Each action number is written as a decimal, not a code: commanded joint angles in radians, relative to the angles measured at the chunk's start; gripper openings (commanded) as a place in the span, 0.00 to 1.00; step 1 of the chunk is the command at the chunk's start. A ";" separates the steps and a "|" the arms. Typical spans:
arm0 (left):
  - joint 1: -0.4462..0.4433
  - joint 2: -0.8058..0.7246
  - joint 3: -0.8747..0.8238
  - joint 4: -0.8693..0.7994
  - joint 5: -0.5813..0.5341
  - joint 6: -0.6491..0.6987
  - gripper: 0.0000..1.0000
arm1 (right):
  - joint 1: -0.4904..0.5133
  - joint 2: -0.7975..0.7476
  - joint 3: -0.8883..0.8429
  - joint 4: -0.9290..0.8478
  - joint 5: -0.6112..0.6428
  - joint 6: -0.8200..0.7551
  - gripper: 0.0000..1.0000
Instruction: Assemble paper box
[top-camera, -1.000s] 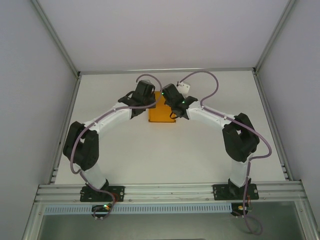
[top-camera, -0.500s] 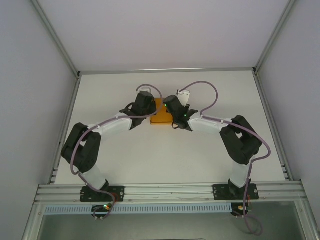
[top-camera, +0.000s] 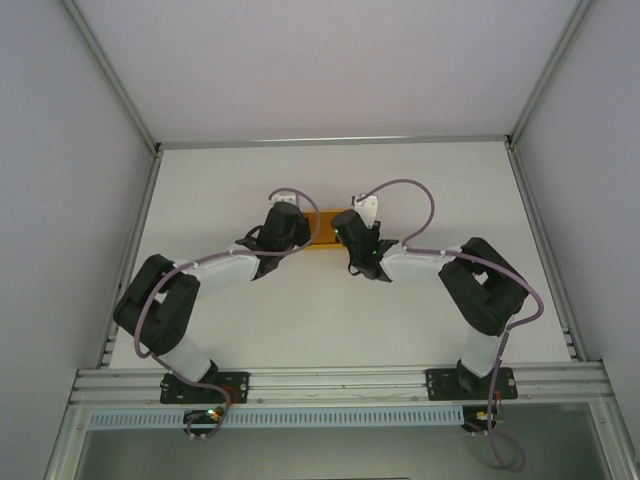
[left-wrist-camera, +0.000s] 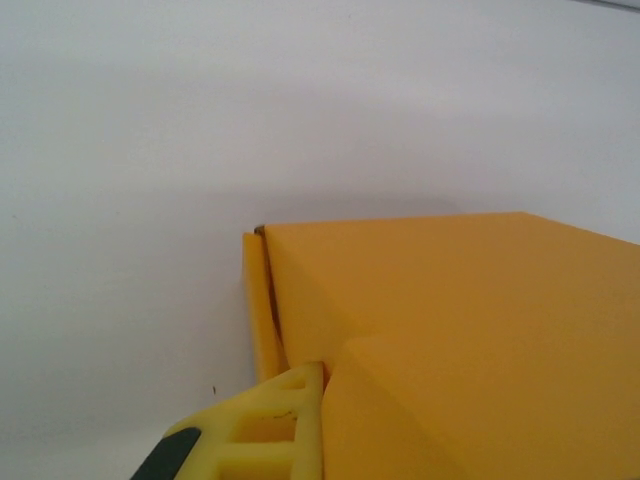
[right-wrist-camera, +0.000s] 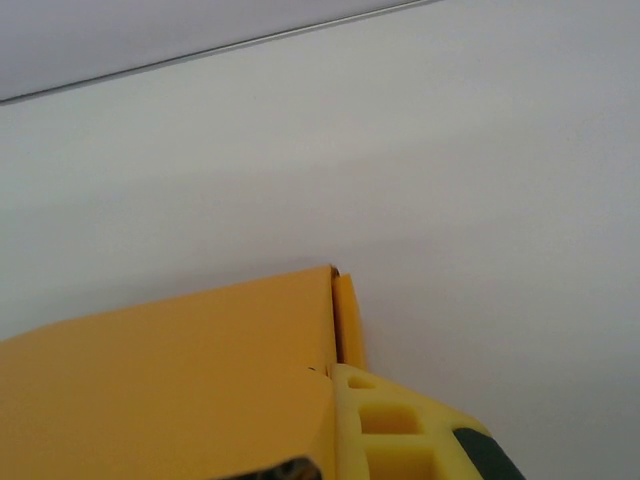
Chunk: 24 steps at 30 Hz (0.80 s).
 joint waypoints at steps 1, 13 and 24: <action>-0.017 0.007 -0.074 -0.101 0.037 -0.036 0.11 | 0.008 0.026 -0.106 -0.101 0.003 -0.029 0.00; -0.070 -0.228 -0.131 -0.247 0.056 0.033 0.86 | 0.050 0.034 -0.170 -0.070 0.068 -0.042 0.00; 0.117 -0.321 0.078 -0.470 0.190 -0.033 1.00 | 0.055 0.053 -0.235 0.094 0.006 -0.151 0.00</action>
